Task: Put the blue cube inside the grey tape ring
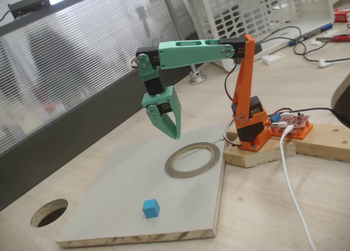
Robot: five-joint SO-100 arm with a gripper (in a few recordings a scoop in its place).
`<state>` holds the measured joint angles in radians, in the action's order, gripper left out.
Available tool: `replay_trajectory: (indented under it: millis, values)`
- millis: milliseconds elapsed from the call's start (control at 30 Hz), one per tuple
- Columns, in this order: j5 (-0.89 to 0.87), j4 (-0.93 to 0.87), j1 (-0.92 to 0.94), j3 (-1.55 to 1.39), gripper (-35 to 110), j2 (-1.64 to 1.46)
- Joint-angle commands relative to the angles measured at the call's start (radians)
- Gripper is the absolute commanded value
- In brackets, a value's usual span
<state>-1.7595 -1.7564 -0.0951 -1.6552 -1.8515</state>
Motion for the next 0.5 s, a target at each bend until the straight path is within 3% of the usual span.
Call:
replay_trajectory:
  millis: [0,467]
  values:
    - [-0.012,-0.014,-0.015,-0.008,2,-0.026]
    - [-0.009,-0.014,-0.015,-0.008,2,-0.026]
